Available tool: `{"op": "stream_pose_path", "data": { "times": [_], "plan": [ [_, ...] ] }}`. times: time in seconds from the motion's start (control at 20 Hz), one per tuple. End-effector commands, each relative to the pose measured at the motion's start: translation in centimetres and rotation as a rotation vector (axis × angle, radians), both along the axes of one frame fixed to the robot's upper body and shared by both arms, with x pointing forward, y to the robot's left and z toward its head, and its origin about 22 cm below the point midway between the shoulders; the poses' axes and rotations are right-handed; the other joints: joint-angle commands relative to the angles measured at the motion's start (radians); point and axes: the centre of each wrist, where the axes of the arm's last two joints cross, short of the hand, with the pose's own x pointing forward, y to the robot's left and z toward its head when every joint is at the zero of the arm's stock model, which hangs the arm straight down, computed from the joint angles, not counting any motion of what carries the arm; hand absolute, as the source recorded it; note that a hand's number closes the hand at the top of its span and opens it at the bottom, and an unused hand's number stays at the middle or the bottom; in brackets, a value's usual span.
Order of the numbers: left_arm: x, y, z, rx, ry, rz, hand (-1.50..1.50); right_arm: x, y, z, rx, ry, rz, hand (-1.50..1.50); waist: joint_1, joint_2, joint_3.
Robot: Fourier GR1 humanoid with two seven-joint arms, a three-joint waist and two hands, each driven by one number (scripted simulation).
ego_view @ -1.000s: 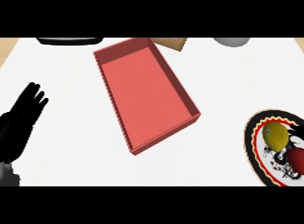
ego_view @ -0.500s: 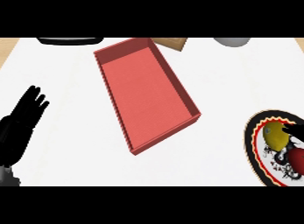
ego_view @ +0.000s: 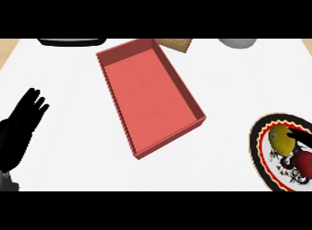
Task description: Pick the tomato from the plate and place it in the cardboard box
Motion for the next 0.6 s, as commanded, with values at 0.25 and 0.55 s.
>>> {"op": "stream_pose_path", "data": {
  "times": [0.25, 0.55],
  "plan": [
    [1.3, 0.4, 0.2, 0.003, -0.012, 0.024, 0.0, 0.4, 0.5, 0.9, 0.055, -0.061, 0.097, 1.5, -0.005, 0.002, 0.003],
    [-0.1, 1.6, -1.4, -0.007, -0.001, -0.008, 0.0, 2.2, 0.0, 0.4, 0.067, -0.069, 0.092, 1.5, 0.002, 0.003, 0.003]
  ]
}}
